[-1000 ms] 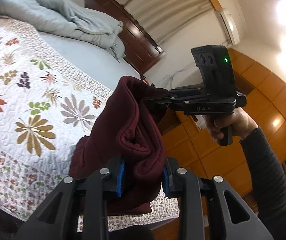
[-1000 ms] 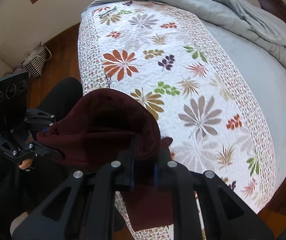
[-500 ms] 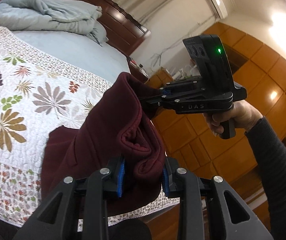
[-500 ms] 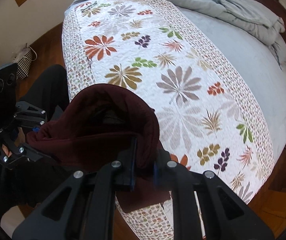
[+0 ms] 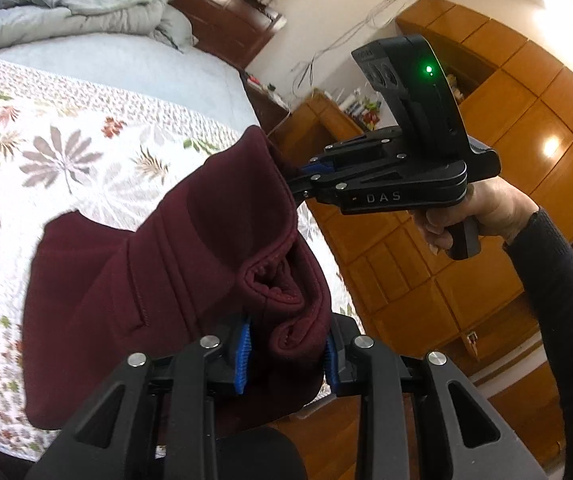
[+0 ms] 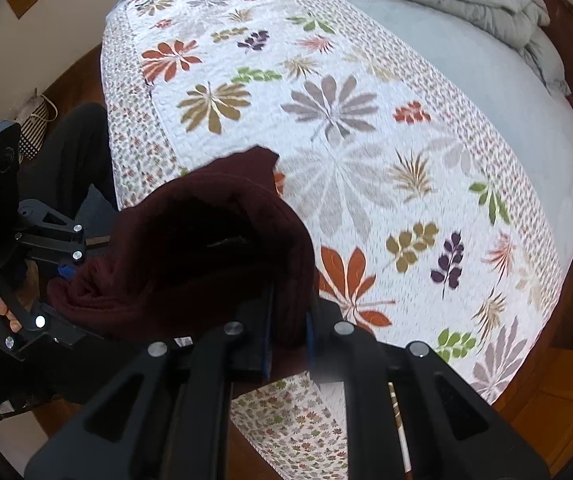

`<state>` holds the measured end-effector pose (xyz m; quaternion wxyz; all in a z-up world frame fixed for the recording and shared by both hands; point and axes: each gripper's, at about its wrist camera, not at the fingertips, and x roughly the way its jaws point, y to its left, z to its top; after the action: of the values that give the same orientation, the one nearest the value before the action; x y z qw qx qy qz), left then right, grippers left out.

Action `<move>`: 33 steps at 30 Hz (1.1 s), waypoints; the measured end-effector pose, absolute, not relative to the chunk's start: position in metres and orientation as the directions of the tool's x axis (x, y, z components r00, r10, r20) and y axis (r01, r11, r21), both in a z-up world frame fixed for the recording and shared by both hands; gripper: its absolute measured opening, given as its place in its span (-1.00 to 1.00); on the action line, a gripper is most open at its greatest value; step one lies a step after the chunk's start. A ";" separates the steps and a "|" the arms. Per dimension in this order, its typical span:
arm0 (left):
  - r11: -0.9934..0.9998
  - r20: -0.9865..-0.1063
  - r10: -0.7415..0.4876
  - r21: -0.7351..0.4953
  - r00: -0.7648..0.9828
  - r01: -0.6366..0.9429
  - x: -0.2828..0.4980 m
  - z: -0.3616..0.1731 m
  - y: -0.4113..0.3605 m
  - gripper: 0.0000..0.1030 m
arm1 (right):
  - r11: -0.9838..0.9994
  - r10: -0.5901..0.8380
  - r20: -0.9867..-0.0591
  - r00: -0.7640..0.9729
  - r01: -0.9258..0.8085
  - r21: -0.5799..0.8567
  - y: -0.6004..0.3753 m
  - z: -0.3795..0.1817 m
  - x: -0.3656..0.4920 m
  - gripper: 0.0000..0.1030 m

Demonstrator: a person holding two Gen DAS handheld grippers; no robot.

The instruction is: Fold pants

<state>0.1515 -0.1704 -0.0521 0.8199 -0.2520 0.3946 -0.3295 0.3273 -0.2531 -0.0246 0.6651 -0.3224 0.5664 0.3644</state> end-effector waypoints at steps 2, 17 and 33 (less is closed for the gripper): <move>0.662 -0.495 -0.737 -0.665 0.459 0.346 0.153 -0.058 -0.181 -0.45 | 0.538 0.121 -0.989 0.088 -0.843 -0.009 -0.264 -0.033 0.328 -0.78; 0.691 -0.581 -0.722 -0.634 0.375 0.348 0.163 -0.103 -0.237 -0.45 | 0.575 0.140 -0.988 0.060 -0.818 0.031 -0.322 -0.091 0.328 -0.79; 0.727 -0.650 -0.686 -0.591 0.326 0.350 0.167 -0.137 -0.265 -0.45 | 0.612 0.210 -0.976 0.060 -0.787 0.083 -0.363 -0.131 0.319 -0.78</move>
<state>0.1667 -0.2654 -0.1371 0.7952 -0.1747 0.4806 -0.3259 0.3189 -0.3627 -0.1306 0.6842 -0.2482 0.5811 0.3640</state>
